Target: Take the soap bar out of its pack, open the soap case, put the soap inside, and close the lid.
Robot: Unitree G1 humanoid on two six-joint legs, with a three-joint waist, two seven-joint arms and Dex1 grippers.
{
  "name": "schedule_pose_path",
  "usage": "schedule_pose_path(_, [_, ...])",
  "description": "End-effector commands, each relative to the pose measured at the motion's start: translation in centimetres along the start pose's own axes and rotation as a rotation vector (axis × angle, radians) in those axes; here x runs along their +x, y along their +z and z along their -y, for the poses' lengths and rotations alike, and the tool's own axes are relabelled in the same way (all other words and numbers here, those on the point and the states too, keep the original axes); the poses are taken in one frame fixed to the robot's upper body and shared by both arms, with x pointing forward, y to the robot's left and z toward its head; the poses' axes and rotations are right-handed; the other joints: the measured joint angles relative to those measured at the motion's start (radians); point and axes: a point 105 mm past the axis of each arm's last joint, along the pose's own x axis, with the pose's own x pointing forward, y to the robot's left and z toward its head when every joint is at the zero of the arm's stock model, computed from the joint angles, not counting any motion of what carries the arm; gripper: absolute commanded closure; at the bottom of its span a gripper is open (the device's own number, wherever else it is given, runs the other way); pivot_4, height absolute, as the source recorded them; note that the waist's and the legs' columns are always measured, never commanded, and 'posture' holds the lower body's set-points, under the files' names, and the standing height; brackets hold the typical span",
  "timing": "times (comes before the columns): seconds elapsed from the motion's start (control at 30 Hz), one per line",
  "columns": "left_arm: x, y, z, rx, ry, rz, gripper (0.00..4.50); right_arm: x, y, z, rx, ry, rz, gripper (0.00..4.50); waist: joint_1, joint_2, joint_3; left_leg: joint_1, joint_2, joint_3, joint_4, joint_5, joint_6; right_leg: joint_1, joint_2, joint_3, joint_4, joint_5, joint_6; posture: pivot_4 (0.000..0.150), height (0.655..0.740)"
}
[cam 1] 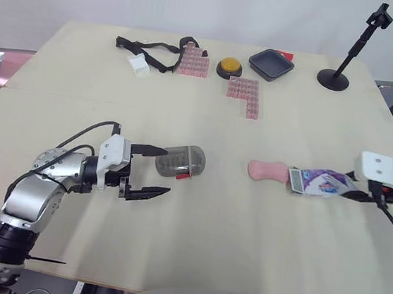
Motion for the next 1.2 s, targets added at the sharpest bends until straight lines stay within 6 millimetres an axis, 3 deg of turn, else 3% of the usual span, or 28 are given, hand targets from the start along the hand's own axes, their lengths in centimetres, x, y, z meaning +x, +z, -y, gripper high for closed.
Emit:
schedule_pose_path(0.03, [-0.1, 0.5, -0.2, 0.025, -0.005, 0.004, 0.00, -2.4, -0.3, 0.6, 0.010, -0.045, 0.011, 2.78, -0.001, 0.000, 0.000, 0.000, 0.000, 0.000, 0.000, 0.000, 0.000, 0.000, 0.000, 0.000, 0.000, 0.000, 0.000, 0.150, 0.7287])
schedule_pose_path(0.2, [-0.1, 0.6, -0.4, 0.030, -0.004, 0.013, 0.00, -4.1, -1.4, 2.0, 0.240, -0.171, 0.144, 2.78, 0.002, 0.001, 0.000, -0.001, 0.001, 0.000, 0.001, 0.000, 0.000, 0.000, 0.000, -0.001, 0.000, -0.001, -0.001, 0.150, 0.7287])
schedule_pose_path(0.33, [0.1, 0.9, -0.5, 0.041, 0.007, 0.024, 0.00, -4.0, -1.5, 4.7, 0.476, -0.420, 0.323, 2.78, 0.001, 0.001, -0.001, -0.001, 0.002, 0.000, 0.002, 0.000, 0.000, 0.000, 0.001, -0.002, 0.001, -0.001, -0.001, 0.150, 0.7287])
schedule_pose_path(0.43, [0.1, 1.1, -0.8, 0.050, 0.034, 0.034, 0.00, -3.5, -1.8, 5.9, 0.601, -0.561, 0.357, 2.78, 0.003, 0.004, -0.003, -0.001, 0.004, 0.000, 0.003, 0.000, 0.000, 0.000, 0.002, -0.003, 0.002, -0.001, -0.003, 0.150, 0.7287])
schedule_pose_path(0.5, [0.1, 1.3, -0.9, 0.048, 0.044, 0.044, 0.00, -2.6, -1.3, 5.9, 0.654, -0.616, 0.360, 2.78, 0.009, 0.007, -0.004, -0.001, 0.004, 0.000, 0.003, 0.000, 0.000, 0.000, 0.002, -0.004, 0.002, -0.002, -0.004, 0.150, 0.7287])
schedule_pose_path(0.63, [0.0, 1.5, -1.0, 0.051, 0.055, 0.051, 0.00, -0.5, -1.0, 5.7, 0.943, -0.869, 0.316, 2.78, 0.013, 0.008, -0.006, -0.001, 0.009, 0.000, 0.003, 0.002, -0.002, 0.000, 0.007, -0.005, 0.003, -0.002, -0.004, 0.150, 0.7287])
schedule_pose_path(0.8, [-0.1, 1.4, -0.9, 0.056, 0.059, 0.048, 0.00, 0.1, -0.3, 5.1, 1.239, -1.057, 0.341, 2.78, 0.021, 0.013, -0.008, 0.000, 0.008, 0.001, -0.005, 0.012, -0.021, -0.001, 0.004, -0.008, 0.004, -0.002, -0.004, 0.150, 0.7287])
schedule_pose_path(0.9, [0.0, 1.6, -0.9, 0.060, 0.058, 0.052, 0.00, 0.6, -0.1, 4.7, 1.280, -1.126, 0.309, 2.78, 0.023, 0.014, -0.008, 0.001, 0.008, 0.001, -0.007, 0.015, -0.026, -0.001, 0.003, -0.009, 0.004, -0.002, -0.004, 0.150, 0.7287])
schedule_pose_path(1.2, [-0.6, 2.9, -0.9, -0.012, 0.036, 0.124, 0.00, 2.6, -0.1, 4.1, 1.292, -1.116, 0.270, 2.78, 0.017, 0.014, -0.008, 0.001, 0.006, 0.001, -0.019, 0.019, -0.036, 0.000, 0.005, -0.010, 0.002, 0.002, 0.002, 0.150, 0.7287])
